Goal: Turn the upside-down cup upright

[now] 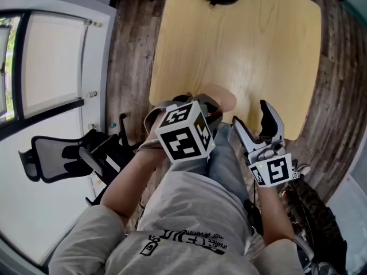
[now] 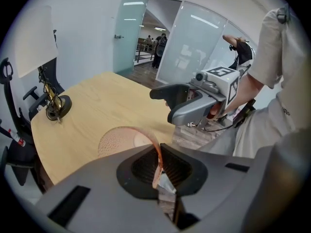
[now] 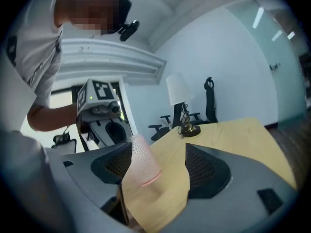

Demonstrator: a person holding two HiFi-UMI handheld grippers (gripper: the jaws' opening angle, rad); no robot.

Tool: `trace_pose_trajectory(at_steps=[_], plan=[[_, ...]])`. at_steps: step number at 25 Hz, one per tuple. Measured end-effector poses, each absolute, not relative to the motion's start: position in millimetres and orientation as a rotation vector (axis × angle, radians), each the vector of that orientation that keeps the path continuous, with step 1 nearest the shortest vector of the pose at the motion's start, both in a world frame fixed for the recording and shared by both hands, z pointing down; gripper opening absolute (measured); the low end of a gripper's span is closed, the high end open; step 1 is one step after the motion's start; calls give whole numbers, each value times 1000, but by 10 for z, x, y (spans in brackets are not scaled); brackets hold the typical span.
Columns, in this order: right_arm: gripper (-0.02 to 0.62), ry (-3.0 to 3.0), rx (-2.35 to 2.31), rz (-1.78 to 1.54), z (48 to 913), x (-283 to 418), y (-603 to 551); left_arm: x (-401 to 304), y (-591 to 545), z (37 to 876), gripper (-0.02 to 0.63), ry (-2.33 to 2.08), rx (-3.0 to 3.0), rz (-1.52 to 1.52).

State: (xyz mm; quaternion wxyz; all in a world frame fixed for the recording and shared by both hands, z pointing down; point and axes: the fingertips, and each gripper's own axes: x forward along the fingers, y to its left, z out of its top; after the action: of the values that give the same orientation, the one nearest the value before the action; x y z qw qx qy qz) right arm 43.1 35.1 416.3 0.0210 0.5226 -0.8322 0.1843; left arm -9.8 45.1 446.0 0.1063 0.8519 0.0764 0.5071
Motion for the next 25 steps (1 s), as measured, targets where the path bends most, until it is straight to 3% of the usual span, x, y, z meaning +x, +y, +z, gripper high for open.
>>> trace_pose_trajectory(at_steps=[4,25], plan=[[325,-2449,1655,290,4099,355,315,-160,408,4522,18,214,2465,1630],[325,-2247,1419,28,4396,110,390,274,651,4123,18,355,2587,1680]])
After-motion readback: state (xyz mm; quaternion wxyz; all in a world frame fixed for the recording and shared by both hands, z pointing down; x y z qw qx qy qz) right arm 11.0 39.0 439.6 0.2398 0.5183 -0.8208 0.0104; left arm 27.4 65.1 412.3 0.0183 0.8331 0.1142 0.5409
